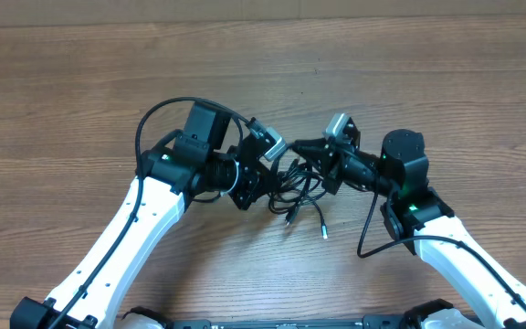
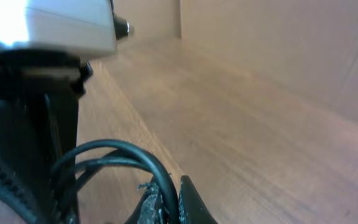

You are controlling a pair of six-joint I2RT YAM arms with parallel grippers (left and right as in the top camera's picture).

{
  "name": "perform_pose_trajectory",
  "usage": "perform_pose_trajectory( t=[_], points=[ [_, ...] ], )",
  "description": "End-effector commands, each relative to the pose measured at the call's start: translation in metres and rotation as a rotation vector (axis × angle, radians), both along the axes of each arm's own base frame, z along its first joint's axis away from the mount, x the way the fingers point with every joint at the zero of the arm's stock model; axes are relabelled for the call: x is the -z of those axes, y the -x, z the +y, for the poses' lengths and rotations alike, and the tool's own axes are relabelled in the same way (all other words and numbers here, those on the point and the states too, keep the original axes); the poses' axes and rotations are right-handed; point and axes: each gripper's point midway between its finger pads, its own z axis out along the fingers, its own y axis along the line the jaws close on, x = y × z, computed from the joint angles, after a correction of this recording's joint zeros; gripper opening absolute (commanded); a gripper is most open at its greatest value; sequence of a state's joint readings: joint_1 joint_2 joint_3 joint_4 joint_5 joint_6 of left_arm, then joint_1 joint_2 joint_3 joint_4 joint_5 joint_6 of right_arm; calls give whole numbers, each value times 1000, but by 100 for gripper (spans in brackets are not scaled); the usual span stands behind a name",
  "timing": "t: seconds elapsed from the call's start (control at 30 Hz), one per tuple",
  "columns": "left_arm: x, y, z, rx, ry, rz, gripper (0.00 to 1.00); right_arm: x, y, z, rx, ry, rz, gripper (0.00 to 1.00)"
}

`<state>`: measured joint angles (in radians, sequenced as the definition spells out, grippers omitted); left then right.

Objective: Untangle cables

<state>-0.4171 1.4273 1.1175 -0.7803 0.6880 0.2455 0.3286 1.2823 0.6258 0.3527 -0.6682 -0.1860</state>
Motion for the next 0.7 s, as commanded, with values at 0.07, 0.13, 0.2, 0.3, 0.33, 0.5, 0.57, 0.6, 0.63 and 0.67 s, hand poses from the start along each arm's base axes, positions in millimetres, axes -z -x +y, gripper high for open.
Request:
perform_pose_trajectory(
  t=[0.07, 0.13, 0.2, 0.3, 0.33, 0.5, 0.57, 0.6, 0.63, 0.67],
  points=[
    [10, 10, 2, 18, -18, 42, 65, -38, -11, -11, 74, -45, -111, 4],
    [11, 10, 3, 17, -19, 42, 100, -38, -11, -11, 75, -45, -107, 4],
    [12, 9, 4, 11, -32, 37, 100, -37, -11, -11, 75, -45, -105, 4],
    [15, 5, 8, -4, -59, 25, 100, -37, -11, -11, 76, -44, -103, 4],
    [16, 5, 8, -5, -61, 24, 100, -37, -11, -11, 76, -45, -102, 4],
    [16, 5, 8, -5, -62, 22, 99, -37, -11, -11, 86, -79, -55, 4],
    [17, 3, 10, -13, -77, 15, 99, -37, -12, -12, 102, -99, -23, 4],
    [18, 2, 11, -18, -86, 12, 100, -37, -14, -14, 115, -109, -9, 4],
    [19, 1, 12, -22, -93, 10, 100, -37, -16, -16, 129, -117, 3, 4],
    [19, 1, 12, -23, -95, 10, 100, -37, -18, -19, 140, -118, 4, 4]
  ],
)
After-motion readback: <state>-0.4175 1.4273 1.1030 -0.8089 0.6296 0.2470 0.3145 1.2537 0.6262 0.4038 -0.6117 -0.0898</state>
